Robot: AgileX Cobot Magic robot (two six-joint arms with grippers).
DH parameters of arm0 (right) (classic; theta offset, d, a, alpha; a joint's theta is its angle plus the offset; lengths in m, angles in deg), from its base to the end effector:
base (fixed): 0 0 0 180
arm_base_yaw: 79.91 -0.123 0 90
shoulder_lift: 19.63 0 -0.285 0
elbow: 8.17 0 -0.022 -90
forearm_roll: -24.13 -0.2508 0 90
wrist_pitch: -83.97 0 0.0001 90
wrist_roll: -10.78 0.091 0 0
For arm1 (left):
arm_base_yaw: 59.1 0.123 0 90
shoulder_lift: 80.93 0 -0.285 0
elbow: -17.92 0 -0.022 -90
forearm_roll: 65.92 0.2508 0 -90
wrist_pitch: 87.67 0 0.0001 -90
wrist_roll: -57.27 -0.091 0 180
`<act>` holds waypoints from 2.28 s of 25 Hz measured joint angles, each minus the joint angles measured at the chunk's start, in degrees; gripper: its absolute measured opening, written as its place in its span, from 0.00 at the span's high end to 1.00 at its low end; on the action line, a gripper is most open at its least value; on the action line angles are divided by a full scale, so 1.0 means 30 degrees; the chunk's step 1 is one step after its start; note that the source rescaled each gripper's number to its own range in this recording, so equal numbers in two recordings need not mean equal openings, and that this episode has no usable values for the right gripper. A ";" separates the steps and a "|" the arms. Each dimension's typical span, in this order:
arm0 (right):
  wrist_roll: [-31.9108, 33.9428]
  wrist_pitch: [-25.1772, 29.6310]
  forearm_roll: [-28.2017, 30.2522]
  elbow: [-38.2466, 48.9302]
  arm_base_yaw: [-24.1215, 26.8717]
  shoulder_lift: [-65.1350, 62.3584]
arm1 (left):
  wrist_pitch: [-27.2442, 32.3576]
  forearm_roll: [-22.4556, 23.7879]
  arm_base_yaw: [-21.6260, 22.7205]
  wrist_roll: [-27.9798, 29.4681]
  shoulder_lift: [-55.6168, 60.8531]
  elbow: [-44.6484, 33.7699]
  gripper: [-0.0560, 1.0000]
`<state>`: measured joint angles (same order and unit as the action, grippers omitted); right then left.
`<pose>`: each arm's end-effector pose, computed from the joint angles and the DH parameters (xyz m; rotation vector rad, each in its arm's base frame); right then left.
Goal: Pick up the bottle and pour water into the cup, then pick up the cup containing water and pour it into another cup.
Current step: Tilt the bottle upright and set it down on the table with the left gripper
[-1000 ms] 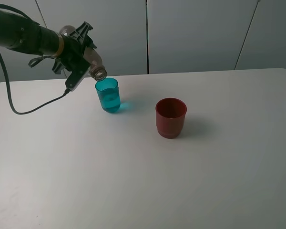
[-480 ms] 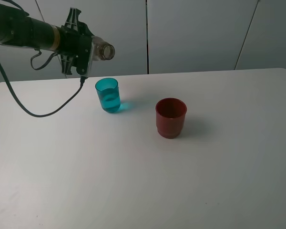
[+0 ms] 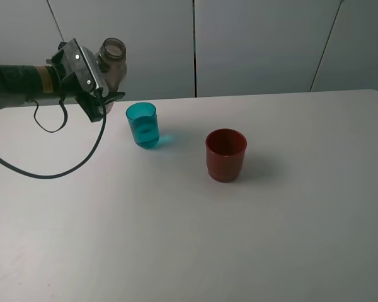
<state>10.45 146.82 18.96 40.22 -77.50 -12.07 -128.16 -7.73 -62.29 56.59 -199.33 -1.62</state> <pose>-0.0072 0.0076 0.2755 0.0311 2.0707 0.0791 0.3860 -0.0717 0.1716 1.1894 1.4980 -0.0140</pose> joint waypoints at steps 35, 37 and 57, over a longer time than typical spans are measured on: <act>0.0110 0.0000 0.0000 0.0000 0.0000 0.0000 | -0.9013 -0.3786 0.5774 0.3535 -0.3801 -0.3710 0.92; 0.0110 0.0000 0.0000 0.0000 0.0000 0.0000 | -0.9204 -0.3654 0.6147 0.3750 -0.3801 -0.3710 0.92; 0.0000 0.0000 0.0000 0.0000 0.0000 0.0000 | -0.9954 -0.3292 0.6880 0.4044 -0.5127 -0.3710 0.92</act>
<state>10.45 146.82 18.96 40.22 -77.50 -12.07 -158.03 -17.61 -41.65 68.73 -214.71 -12.75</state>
